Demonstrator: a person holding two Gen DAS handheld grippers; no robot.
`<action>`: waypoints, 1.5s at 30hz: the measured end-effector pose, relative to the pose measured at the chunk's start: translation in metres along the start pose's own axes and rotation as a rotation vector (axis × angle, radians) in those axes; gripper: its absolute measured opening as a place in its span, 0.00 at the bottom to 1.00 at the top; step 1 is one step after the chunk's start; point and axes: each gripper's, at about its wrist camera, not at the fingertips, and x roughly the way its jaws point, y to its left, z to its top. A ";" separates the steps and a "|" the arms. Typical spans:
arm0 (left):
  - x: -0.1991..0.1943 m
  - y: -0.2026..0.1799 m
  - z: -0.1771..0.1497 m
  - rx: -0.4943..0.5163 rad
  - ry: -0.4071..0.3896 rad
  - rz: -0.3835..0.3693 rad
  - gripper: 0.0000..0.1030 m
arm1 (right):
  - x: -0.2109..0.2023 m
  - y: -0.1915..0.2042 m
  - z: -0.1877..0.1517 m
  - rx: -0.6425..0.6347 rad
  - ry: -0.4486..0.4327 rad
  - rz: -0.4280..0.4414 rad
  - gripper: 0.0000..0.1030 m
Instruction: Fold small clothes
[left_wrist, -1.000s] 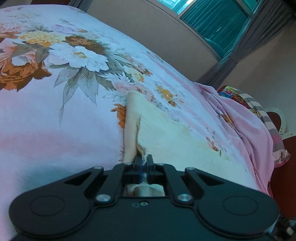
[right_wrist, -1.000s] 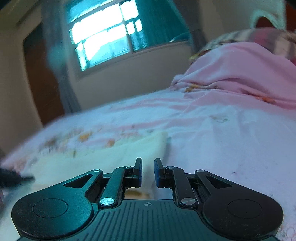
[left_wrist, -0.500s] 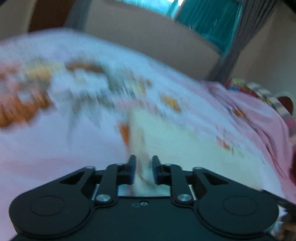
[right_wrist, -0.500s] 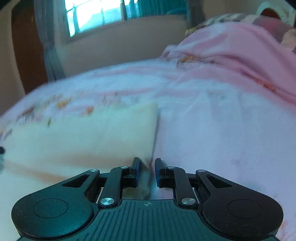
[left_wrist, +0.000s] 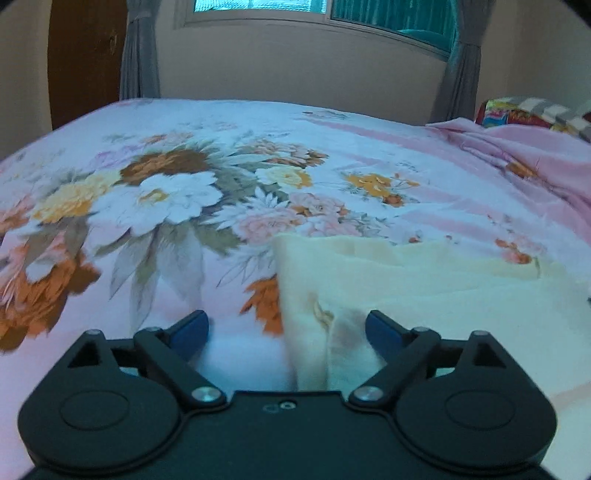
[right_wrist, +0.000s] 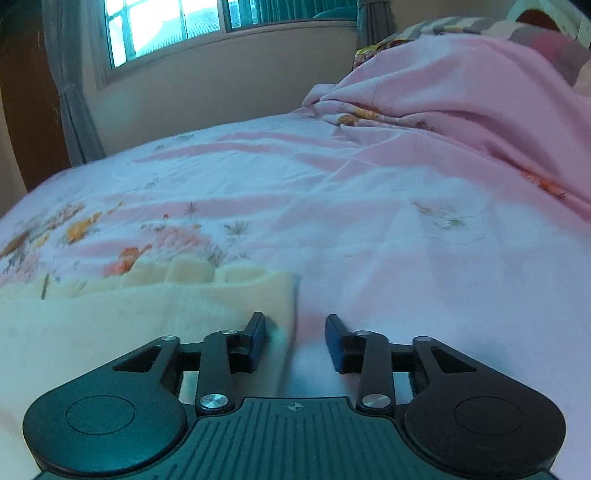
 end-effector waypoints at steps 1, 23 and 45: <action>-0.009 0.003 -0.005 0.013 0.002 -0.013 0.89 | -0.012 -0.001 -0.005 -0.009 -0.001 0.011 0.41; -0.284 0.069 -0.221 -0.182 0.257 -0.437 0.34 | -0.357 -0.041 -0.256 0.399 0.130 0.369 0.32; -0.237 0.099 -0.259 -0.486 0.344 -0.754 0.04 | -0.337 -0.049 -0.280 0.622 0.238 0.596 0.12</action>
